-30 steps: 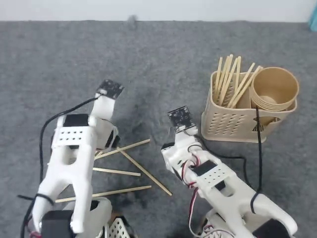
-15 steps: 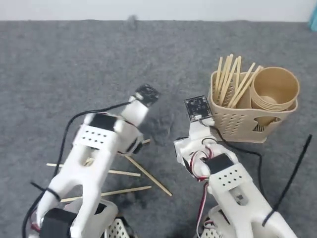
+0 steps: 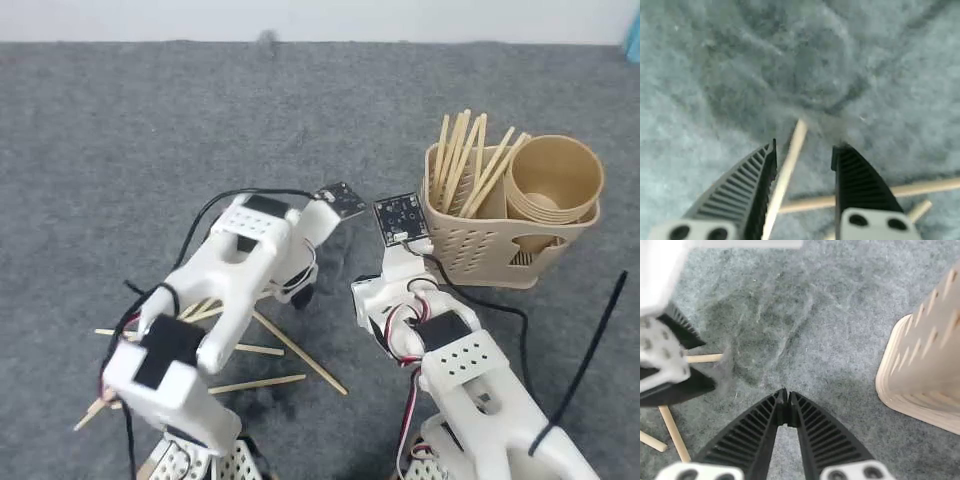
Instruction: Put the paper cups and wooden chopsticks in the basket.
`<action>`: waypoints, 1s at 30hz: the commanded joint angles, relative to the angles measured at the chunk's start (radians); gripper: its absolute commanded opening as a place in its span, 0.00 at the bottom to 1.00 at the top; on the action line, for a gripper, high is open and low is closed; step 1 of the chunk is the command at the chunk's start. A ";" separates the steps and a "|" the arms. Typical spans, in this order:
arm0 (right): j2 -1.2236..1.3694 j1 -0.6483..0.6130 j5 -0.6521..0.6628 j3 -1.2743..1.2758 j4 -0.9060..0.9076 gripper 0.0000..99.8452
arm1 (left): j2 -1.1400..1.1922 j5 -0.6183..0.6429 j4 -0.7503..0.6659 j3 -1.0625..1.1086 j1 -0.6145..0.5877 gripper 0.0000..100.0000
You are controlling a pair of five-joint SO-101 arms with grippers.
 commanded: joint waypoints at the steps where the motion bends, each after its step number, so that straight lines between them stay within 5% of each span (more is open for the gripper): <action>1: -0.038 0.008 -0.006 -0.008 -0.021 0.01 | 0.025 -0.012 -0.014 -0.058 0.006 0.17; 9: -0.038 0.007 -0.006 -0.008 -0.022 0.01 | 0.063 -0.012 -0.011 -0.053 0.008 0.01; 20: -0.038 -0.013 -0.002 0.023 -0.073 0.01 | 0.055 0.058 -0.005 -0.062 0.005 0.01; 30: -0.038 -0.013 0.025 0.025 -0.073 0.01 | -0.269 0.074 0.087 -0.054 -0.087 0.01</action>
